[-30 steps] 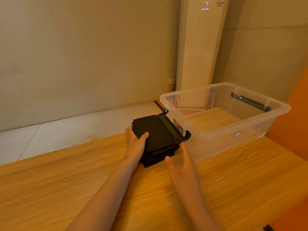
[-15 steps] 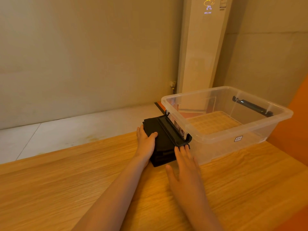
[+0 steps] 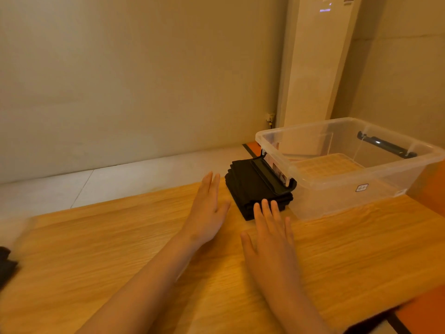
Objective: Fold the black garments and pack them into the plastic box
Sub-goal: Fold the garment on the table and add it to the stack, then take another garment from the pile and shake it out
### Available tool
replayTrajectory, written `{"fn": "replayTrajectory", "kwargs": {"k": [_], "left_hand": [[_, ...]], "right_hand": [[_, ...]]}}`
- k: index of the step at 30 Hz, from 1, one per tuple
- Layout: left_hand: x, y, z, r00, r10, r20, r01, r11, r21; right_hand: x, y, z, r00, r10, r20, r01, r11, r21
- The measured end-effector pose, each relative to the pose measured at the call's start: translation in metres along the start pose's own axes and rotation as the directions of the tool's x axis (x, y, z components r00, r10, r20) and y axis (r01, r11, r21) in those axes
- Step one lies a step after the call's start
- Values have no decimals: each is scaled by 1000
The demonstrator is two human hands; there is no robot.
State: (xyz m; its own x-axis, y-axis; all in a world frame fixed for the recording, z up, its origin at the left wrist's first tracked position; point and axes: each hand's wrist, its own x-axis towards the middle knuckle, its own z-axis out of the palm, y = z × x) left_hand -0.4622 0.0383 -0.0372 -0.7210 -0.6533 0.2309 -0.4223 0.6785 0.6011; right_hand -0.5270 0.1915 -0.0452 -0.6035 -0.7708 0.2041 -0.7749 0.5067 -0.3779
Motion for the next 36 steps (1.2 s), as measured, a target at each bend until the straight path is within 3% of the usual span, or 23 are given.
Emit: {"fn": "replayTrajectory", "kwargs": {"k": [2, 3, 7, 10, 15, 21, 28, 31, 36], "left_hand": [[-31, -13, -15, 985, 161, 56, -171, 918, 357], [-46, -20, -24, 980, 179, 86, -199, 872, 448], [-97, -52, -59, 981, 185, 57, -179, 756, 630], [-128, -66, -78, 992, 129, -17, -82, 721, 688], [-169, -84, -117, 983, 46, -177, 97, 692, 715], [-224, -132, -182, 930, -60, -361, 311, 652, 692], [-282, -169, -244, 789, -192, -584, 527, 700, 482], [-293, -190, -262, 732, -286, -619, 599, 703, 384], [-295, -217, -278, 707, -393, -587, 623, 740, 254]], "right_hand": [[-5, -7, 4, 999, -45, -13, 45, 999, 5], [-8, -13, 6, 997, -78, -23, 78, 997, -2], [-19, -41, 20, 981, -190, 26, 190, 982, -10], [-27, -74, 29, 962, -265, 61, 264, 964, 19], [-28, -147, 46, 891, -452, 49, 446, 890, 100], [-17, -231, 74, 827, -559, 61, 545, 823, 157], [-50, -337, 104, 628, -775, 67, 731, 618, 289], [-55, -369, 117, 582, -811, 65, 759, 570, 315], [-47, -402, 129, 568, -821, 64, 781, 562, 273]]}}
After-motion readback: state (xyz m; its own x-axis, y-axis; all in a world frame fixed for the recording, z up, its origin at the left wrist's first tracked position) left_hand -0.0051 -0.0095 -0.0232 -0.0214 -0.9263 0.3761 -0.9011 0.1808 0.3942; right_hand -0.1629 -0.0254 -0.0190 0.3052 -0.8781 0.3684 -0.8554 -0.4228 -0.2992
